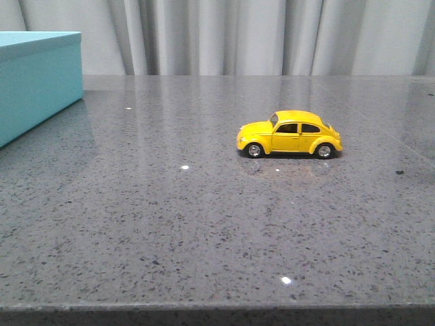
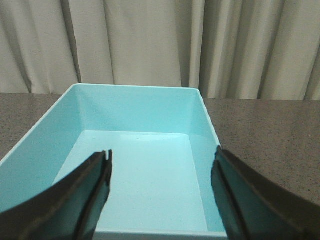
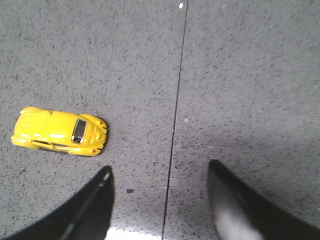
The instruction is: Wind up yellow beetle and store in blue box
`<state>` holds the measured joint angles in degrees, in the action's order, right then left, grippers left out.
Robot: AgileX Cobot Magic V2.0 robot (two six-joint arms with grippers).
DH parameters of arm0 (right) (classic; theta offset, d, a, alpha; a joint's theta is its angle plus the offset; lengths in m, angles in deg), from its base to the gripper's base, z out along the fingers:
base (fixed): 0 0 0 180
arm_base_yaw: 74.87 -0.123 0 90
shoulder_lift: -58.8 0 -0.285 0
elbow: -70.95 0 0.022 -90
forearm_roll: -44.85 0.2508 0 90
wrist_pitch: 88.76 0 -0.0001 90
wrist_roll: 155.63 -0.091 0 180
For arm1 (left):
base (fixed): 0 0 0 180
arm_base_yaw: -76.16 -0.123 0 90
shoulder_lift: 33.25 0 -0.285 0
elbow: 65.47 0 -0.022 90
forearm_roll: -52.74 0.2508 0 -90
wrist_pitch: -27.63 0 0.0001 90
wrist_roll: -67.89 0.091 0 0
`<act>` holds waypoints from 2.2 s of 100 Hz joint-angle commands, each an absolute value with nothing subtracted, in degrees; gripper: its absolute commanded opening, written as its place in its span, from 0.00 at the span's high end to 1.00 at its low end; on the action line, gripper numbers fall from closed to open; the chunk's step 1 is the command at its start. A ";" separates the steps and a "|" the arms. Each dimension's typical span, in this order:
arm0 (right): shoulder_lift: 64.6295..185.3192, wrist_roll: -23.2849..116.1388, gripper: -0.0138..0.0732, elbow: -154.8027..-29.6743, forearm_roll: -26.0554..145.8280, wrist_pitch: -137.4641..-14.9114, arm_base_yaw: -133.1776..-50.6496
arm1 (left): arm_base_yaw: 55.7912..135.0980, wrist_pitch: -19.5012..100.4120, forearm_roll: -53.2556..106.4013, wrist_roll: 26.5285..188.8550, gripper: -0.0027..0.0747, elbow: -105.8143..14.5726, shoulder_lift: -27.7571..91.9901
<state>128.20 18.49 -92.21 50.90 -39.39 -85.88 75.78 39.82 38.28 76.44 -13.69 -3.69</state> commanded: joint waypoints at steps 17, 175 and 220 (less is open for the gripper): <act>137.28 13.14 0.24 -102.17 51.51 -37.39 -92.10 | 76.14 35.90 37.55 76.53 0.41 -15.73 -2.85; 166.00 -8.72 0.25 -121.76 46.42 -22.39 -104.22 | 76.14 40.18 37.55 76.53 0.41 -15.73 -2.85; 167.32 -8.72 0.25 -121.76 46.20 -22.13 -104.75 | 76.14 40.18 37.55 76.53 0.41 -15.73 -2.85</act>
<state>169.56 -8.72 -119.98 47.15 -21.95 -104.31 75.78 44.26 38.28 76.44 -13.69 -3.69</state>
